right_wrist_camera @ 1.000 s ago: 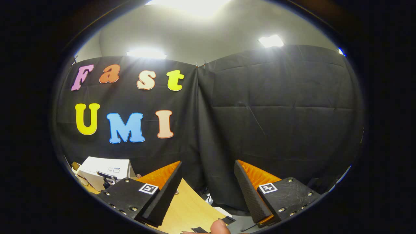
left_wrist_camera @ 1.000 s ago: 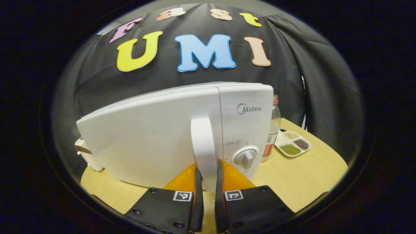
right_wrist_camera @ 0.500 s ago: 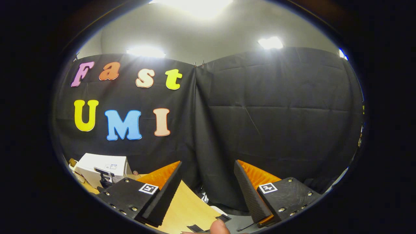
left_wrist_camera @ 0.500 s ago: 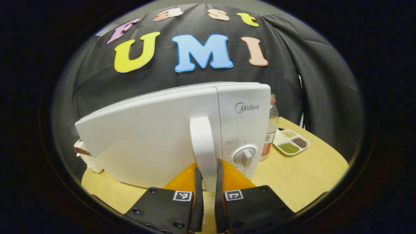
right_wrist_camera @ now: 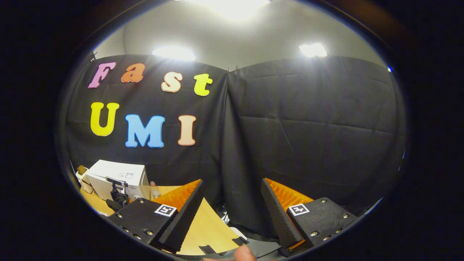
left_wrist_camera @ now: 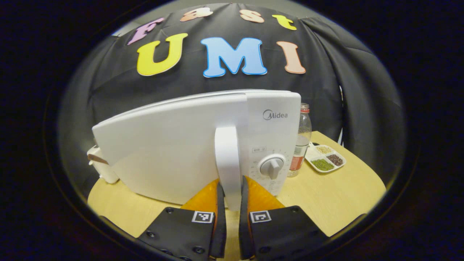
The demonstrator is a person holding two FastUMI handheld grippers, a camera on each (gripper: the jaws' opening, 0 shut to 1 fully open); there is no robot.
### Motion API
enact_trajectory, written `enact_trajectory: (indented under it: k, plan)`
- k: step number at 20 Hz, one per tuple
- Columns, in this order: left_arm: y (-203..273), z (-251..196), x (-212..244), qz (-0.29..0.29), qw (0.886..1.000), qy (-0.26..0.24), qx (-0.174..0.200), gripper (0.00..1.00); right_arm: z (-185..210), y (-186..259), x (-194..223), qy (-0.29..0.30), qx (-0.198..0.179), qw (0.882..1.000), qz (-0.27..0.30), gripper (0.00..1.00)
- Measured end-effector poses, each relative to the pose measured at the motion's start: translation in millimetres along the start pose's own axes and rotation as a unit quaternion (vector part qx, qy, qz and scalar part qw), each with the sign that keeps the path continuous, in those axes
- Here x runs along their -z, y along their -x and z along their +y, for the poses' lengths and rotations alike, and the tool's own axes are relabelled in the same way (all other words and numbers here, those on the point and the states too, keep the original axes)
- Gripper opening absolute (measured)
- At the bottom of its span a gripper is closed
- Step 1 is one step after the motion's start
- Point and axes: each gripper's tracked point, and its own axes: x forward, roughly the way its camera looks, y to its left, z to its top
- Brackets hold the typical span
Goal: Open the microwave oven with the left hand, put the food in, and close the microwave oven.
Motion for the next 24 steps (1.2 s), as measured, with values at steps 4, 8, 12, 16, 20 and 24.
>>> enact_trajectory:
  k: [4, 8, 12, 16, 20, 24]
  plan:
    - [69.2, 27.5, 28.5, -0.019, 1.000, -0.016, -0.014, 0.22, -12.2, 14.6, 5.7, -0.002, -0.018, 1.000, 0.008, 0.96]
    - [114.6, 60.1, 51.1, 0.002, 1.000, -0.007, -0.018, 0.22, -4.1, 26.2, 4.9, -0.031, -0.057, 0.998, 0.006, 0.96]
    - [152.0, 97.2, 73.7, 0.042, 0.999, 0.006, -0.028, 0.22, -8.6, 39.1, 9.0, -0.033, -0.072, 0.997, -0.012, 0.96]
    - [188.6, 147.7, 96.0, 0.071, 0.996, -0.006, -0.060, 0.22, -9.2, 51.0, 23.0, -0.075, -0.083, 0.994, 0.000, 0.97]
    - [205.5, 185.6, 108.5, 0.088, 0.994, 0.005, -0.071, 0.22, -15.4, 50.7, 31.6, -0.086, -0.073, 0.994, 0.004, 0.96]
    - [214.3, 198.9, 112.6, 0.085, 0.995, -0.010, -0.042, 0.22, 10.9, 47.8, 34.0, -0.088, -0.088, 0.992, 0.013, 0.96]
